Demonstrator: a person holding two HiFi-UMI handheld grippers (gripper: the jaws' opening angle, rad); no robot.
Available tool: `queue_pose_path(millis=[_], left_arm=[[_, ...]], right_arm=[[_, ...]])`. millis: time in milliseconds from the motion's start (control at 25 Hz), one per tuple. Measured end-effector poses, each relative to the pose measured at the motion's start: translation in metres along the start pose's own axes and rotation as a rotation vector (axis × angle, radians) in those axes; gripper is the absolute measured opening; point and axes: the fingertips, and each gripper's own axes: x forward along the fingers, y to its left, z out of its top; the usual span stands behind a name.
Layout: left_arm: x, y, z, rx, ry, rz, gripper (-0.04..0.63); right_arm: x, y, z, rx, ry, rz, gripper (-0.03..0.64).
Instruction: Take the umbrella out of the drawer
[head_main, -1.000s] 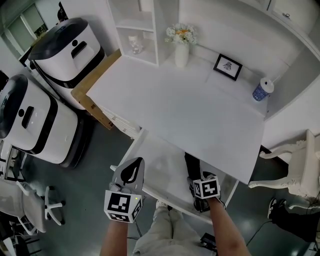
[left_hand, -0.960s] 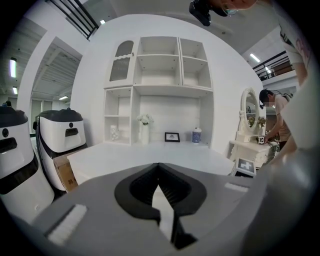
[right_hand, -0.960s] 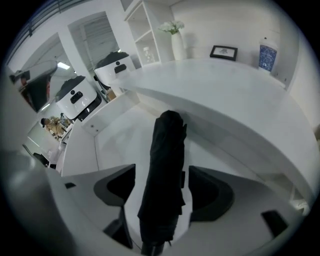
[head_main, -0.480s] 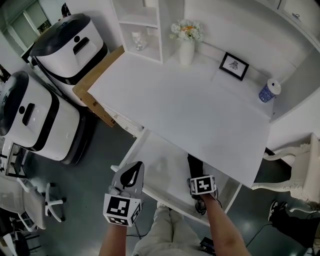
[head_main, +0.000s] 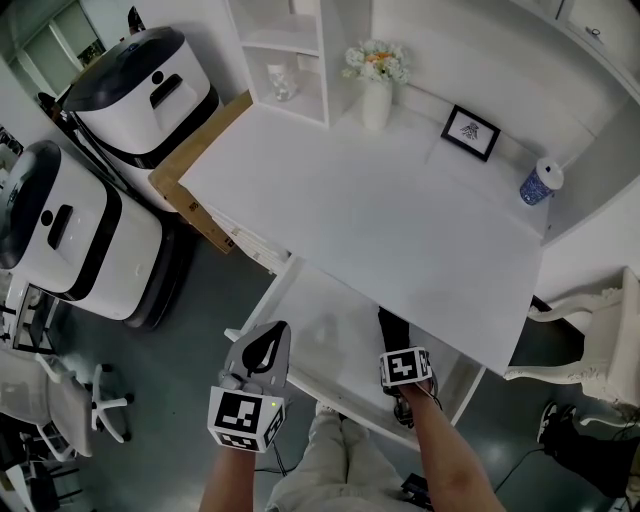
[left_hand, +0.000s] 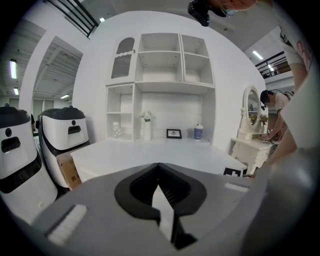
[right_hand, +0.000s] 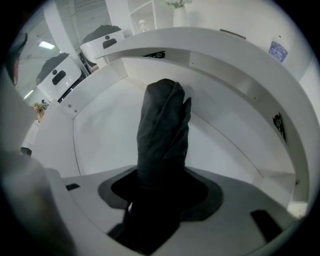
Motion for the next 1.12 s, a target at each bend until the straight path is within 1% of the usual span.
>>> queue_pose_path(millis=[120, 360, 520, 760, 1120], left_arm=[[-0.001, -0.002, 0.001, 0.001, -0.002, -0.004, 0.008], [-0.007, -0.001, 0.006, 0.0, -0.019, -0.006, 0.008], [-0.011, -0.001, 0.01, -0.003, -0.032, -0.003, 0.008], [-0.02, 0.002, 0.018, -0.005, -0.051, 0.005, 0.008], [-0.034, 0.009, 0.033, -0.011, -0.09, 0.027, 0.008]], right_arm=[[-0.003, -0.001, -0.001, -0.017, 0.017, 0.016, 0.239], [-0.009, 0.006, -0.01, -0.132, 0.035, 0.025, 0.239], [-0.018, 0.019, -0.008, -0.218, 0.02, 0.063, 0.239], [-0.033, 0.035, -0.004, -0.309, 0.001, 0.091, 0.239], [-0.059, 0.044, 0.007, -0.377, -0.025, 0.094, 0.239]])
